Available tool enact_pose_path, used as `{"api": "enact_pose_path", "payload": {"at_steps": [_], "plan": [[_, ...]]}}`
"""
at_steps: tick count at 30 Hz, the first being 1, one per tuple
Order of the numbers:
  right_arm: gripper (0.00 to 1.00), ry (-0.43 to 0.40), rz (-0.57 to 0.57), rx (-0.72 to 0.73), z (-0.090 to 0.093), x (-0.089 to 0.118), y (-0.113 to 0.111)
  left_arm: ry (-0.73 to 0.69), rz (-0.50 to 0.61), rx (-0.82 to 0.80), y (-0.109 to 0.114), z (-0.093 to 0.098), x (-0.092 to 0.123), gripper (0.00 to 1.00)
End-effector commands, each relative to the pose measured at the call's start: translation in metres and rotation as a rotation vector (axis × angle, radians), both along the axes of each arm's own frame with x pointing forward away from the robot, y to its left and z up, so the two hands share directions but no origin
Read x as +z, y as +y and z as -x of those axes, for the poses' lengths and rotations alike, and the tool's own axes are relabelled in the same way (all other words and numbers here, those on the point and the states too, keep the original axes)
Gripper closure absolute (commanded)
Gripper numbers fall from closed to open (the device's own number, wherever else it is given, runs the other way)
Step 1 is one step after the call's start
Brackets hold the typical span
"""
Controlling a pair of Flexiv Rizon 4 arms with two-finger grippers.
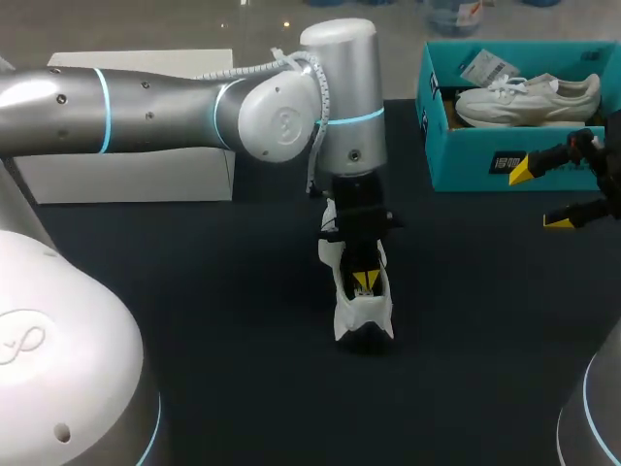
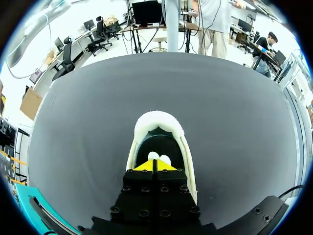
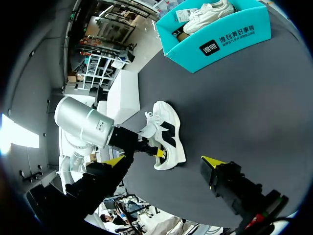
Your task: Take the shoe out of the shoebox, open the shoe tongue, remove and reinsert the insole, then place the shoe into the shoebox
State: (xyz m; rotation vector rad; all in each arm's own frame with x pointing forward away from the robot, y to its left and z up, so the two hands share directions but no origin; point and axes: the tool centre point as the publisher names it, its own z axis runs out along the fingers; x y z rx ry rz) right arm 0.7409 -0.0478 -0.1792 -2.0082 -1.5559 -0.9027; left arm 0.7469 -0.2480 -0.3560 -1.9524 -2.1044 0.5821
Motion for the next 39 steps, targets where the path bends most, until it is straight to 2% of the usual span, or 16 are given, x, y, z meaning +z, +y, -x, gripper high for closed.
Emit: {"api": "enact_pose_path", "payload": {"at_steps": [1, 12, 25, 29, 39], "plan": [[0.00, 0.001, 0.003, -0.002, 0.000, 0.000, 0.001, -0.023, -0.001, -0.007, 0.010, 0.007, 0.010, 1.00], [0.00, 0.001, 0.003, -0.002, 0.000, 0.000, 0.001, 0.009, -0.013, 0.023, 0.006, 0.023, -0.028, 1.00], [0.00, 0.001, 0.003, -0.002, 0.000, 0.000, 0.001, -0.002, -0.035, -0.010, -0.001, 0.025, -0.056, 1.00], [0.00, 0.001, 0.003, -0.002, 0.000, 0.000, 0.001, -0.012, -0.036, -0.014, -0.002, 0.025, -0.054, 1.00], [0.00, 0.001, 0.003, -0.002, 0.000, 0.000, 0.001, -0.055, -0.006, -0.010, 0.001, 0.016, -0.021, 1.00]]}}
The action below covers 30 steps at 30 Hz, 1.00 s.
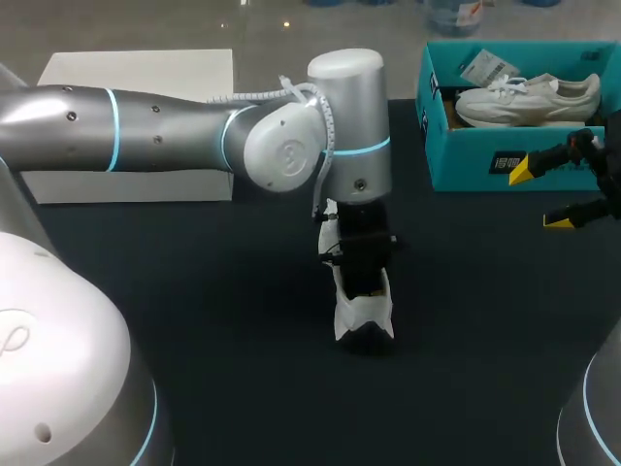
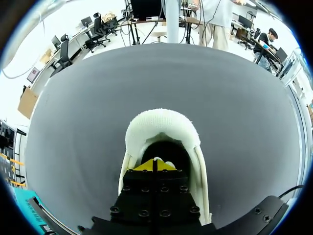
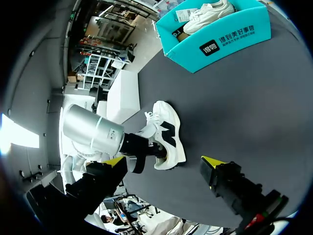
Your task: Take the shoe out of the shoebox, open the shoe tongue, remove and reinsert the insole, then place the shoe into the shoebox
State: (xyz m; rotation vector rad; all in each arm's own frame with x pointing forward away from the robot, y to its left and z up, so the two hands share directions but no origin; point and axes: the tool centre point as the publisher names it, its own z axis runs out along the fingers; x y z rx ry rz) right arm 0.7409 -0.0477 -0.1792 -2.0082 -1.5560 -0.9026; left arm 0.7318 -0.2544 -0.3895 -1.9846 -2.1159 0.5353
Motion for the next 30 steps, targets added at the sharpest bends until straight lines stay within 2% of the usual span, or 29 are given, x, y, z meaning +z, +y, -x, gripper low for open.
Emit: {"api": "enact_pose_path", "payload": {"at_steps": [1, 8, 22, 30], "plan": [[0.00, 0.001, 0.003, -0.002, 0.000, 0.000, 0.000, -0.019, 0.006, -0.001, 0.007, 0.000, 0.013, 1.00], [0.00, 0.001, 0.003, -0.002, 0.000, 0.000, 0.000, -0.025, 0.005, 0.002, 0.006, -0.001, 0.007, 1.00], [0.00, 0.001, 0.003, -0.002, 0.000, 0.000, 0.000, 0.008, -0.017, -0.003, 0.004, 0.011, -0.018, 1.00], [0.00, 0.001, 0.003, -0.002, 0.000, 0.000, 0.000, 0.006, -0.031, -0.004, 0.007, 0.013, -0.017, 1.00]]}}
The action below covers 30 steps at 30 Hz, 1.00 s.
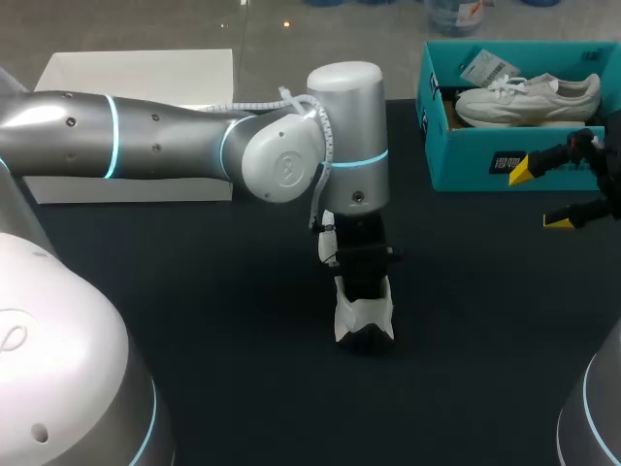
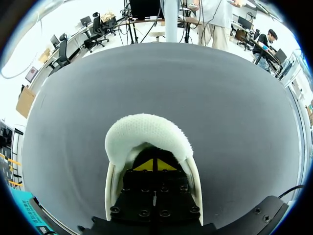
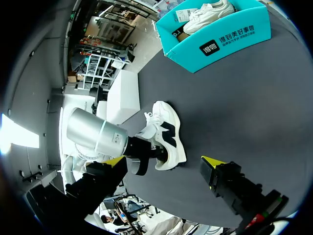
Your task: Take the shoe out of the shoebox, open the shoe tongue, remove and reinsert the insole, then place the shoe into the shoebox
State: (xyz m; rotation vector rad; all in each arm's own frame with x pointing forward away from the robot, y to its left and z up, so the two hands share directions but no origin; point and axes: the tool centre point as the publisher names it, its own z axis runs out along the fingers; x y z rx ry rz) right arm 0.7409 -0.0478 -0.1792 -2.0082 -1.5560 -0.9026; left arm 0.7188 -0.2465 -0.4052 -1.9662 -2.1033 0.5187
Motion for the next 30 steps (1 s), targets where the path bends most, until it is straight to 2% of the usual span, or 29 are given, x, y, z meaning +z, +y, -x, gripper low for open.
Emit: {"api": "enact_pose_path", "payload": {"at_steps": [1, 5, 10, 14, 22, 30], "plan": [[0.00, 0.001, 0.003, -0.002, 0.000, 0.000, 0.001, -0.010, -0.004, 0.000, 0.000, -0.002, 0.003, 1.00], [0.00, 0.001, 0.003, -0.002, 0.000, 0.000, 0.001, -0.030, 0.006, 0.012, 0.002, -0.007, 0.022, 1.00], [0.00, 0.001, 0.003, -0.002, 0.000, 0.000, 0.001, -0.052, 0.019, 0.015, 0.003, -0.014, 0.031, 1.00], [0.00, 0.001, 0.003, -0.002, 0.000, 0.000, 0.001, -0.116, 0.011, 0.037, 0.002, -0.021, 0.023, 1.00], [0.00, 0.001, 0.003, -0.002, 0.000, 0.000, 0.001, -0.132, 0.002, 0.064, 0.001, -0.027, 0.004, 1.00], [0.00, 0.001, 0.003, -0.002, 0.000, 0.000, 0.001, -0.124, -0.026, 0.053, 0.004, -0.027, -0.003, 1.00]]}}
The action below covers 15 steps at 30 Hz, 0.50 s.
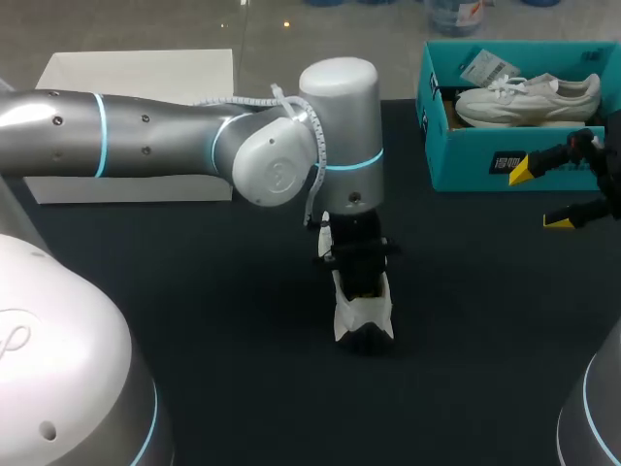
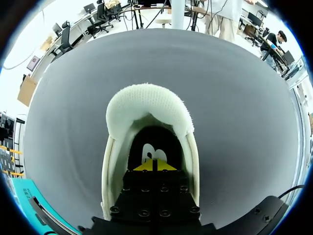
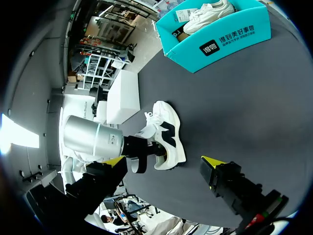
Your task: Take the shoe out of the shoebox, open the shoe tongue, remove and reinsert the insole, then place the shoe into the shoebox
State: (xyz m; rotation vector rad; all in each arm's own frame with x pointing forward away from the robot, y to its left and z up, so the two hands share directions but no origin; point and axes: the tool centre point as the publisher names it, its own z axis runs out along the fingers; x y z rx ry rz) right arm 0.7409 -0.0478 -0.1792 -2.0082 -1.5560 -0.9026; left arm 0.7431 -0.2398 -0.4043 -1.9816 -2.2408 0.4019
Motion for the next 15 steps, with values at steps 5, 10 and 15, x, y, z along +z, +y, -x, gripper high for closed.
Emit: {"api": "enact_pose_path", "payload": {"at_steps": [5, 10, 15], "plan": [[0.00, 0.001, 0.003, -0.002, 0.000, 0.000, 0.001, 0.000, -0.004, -0.018, 0.001, -0.001, 0.016, 1.00], [0.00, 0.001, 0.003, -0.002, 0.000, 0.000, 0.001, 0.046, 0.010, -0.039, 0.003, 0.006, 0.035, 1.00], [0.00, 0.001, 0.003, -0.002, 0.000, 0.000, 0.001, 0.103, 0.010, -0.088, 0.001, 0.021, 0.036, 1.00]]}}
